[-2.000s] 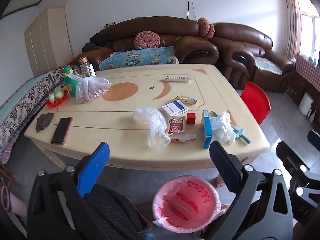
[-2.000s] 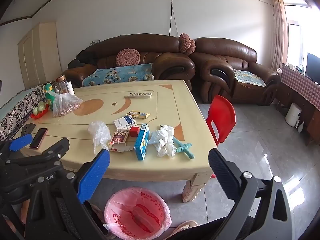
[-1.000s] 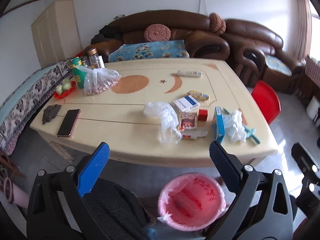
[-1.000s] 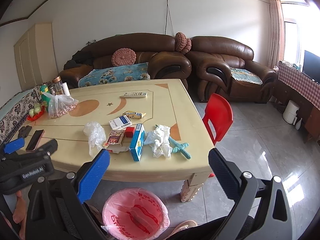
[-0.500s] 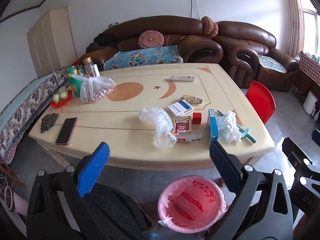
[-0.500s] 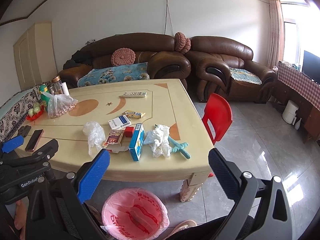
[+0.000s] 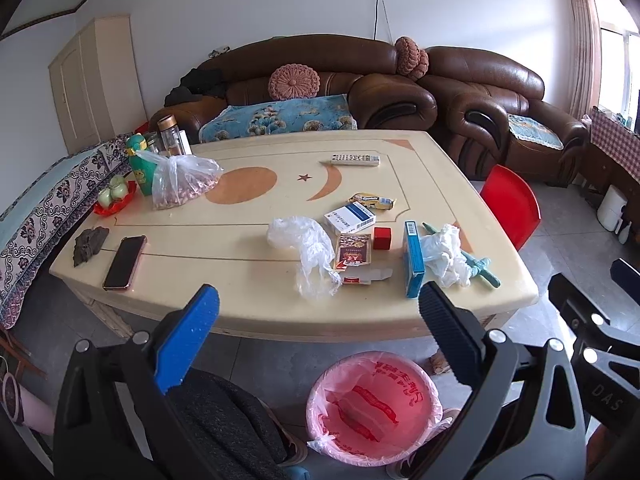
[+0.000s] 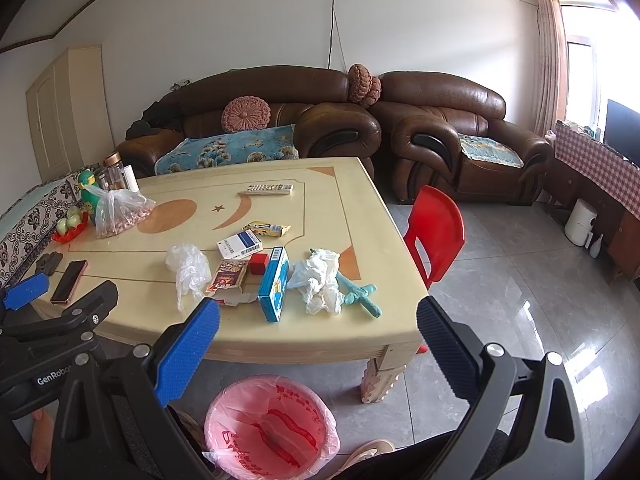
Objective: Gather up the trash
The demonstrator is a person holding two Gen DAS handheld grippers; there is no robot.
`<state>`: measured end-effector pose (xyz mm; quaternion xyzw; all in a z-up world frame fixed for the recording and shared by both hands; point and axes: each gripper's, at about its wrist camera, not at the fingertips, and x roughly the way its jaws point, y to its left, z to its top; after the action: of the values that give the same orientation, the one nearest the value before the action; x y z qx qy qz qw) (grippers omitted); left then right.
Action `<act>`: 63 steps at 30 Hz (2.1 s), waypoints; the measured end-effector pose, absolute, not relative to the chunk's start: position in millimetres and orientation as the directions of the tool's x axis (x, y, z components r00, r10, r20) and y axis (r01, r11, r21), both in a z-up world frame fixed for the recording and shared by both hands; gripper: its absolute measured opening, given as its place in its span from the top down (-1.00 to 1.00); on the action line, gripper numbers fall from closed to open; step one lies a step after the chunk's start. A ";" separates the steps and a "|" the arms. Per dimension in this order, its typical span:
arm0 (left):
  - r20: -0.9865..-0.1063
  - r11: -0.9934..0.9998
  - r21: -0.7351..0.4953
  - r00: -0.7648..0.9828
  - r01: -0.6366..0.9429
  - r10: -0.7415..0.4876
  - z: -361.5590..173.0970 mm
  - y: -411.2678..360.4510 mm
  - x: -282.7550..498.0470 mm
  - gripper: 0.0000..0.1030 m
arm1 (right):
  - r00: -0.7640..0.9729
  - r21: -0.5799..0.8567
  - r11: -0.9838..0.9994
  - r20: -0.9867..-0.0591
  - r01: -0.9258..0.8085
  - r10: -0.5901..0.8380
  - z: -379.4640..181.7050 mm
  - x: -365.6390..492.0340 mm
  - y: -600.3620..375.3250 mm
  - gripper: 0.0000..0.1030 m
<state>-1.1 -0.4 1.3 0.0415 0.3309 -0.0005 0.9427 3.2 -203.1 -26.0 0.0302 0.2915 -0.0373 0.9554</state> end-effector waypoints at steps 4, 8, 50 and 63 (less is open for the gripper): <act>-0.633 0.997 0.077 0.774 0.025 0.030 1.0 1.7 0.8 -0.90 | 0.827 0.037 0.995 -0.560 0.090 -0.054 -25.7 3.6 -203.0 -0.88; -0.636 0.997 0.076 0.771 0.023 0.031 0.4 2.7 1.4 -0.90 | 0.827 0.037 0.995 -0.560 0.089 -0.053 -25.6 3.6 -202.6 -0.88; -0.828 0.991 0.049 0.559 0.126 -0.030 -53.6 14.9 165.1 -0.90 | 0.666 0.007 0.988 -0.738 -0.157 0.111 -97.1 151.1 -273.6 -0.80; -0.921 0.999 -0.009 0.389 0.050 -0.028 -103.3 24.2 250.2 -0.90 | 0.451 0.107 0.957 -0.864 -0.270 0.224 -129.9 243.1 -304.5 -0.21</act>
<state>250.2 24.2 -103.3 0.0100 0.5522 -0.0231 0.8333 243.1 -304.5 -129.9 -0.0230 0.5032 0.1450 0.8516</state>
